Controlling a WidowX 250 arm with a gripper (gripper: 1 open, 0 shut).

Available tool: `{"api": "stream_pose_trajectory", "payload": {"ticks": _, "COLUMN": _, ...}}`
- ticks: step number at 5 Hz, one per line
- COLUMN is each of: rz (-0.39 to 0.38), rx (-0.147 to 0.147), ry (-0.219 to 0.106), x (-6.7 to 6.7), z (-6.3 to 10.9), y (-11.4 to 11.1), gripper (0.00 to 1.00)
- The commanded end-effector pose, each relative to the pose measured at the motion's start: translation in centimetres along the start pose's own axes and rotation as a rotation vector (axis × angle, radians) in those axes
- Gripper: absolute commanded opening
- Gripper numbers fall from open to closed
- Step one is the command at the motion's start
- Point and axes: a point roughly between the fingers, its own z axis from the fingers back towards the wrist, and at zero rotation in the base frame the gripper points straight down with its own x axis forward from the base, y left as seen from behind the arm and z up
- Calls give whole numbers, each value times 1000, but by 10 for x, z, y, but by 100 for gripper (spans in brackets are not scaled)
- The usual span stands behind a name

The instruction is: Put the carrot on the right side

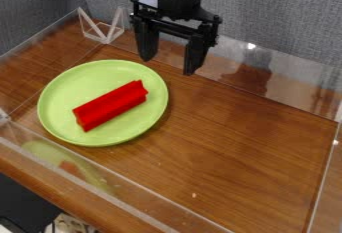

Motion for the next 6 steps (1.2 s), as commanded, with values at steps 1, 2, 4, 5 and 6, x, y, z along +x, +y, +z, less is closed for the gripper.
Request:
{"api": "stream_pose_trajectory", "payload": {"ticks": 1, "rz": -53, "rx": 9, "ry": 26, "x": -15, "z": 0, "y": 21, "gripper": 100}}
{"api": "stream_pose_trajectory", "payload": {"ticks": 2, "rz": -134, "rx": 26, "ry": 37, "x": -36, "z": -12, "y": 60, "gripper": 100}}
{"api": "stream_pose_trajectory", "payload": {"ticks": 4, "rz": -277, "rx": 53, "ry": -13, "x": -35, "z": -13, "y": 78, "gripper": 100}}
{"api": "stream_pose_trajectory", "payload": {"ticks": 5, "rz": -273, "rx": 61, "ry": -14, "x": -31, "z": -15, "y": 79, "gripper": 100}}
{"api": "stream_pose_trajectory", "payload": {"ticks": 6, "rz": -295, "rx": 61, "ry": -10, "x": -27, "z": -19, "y": 76, "gripper": 100}}
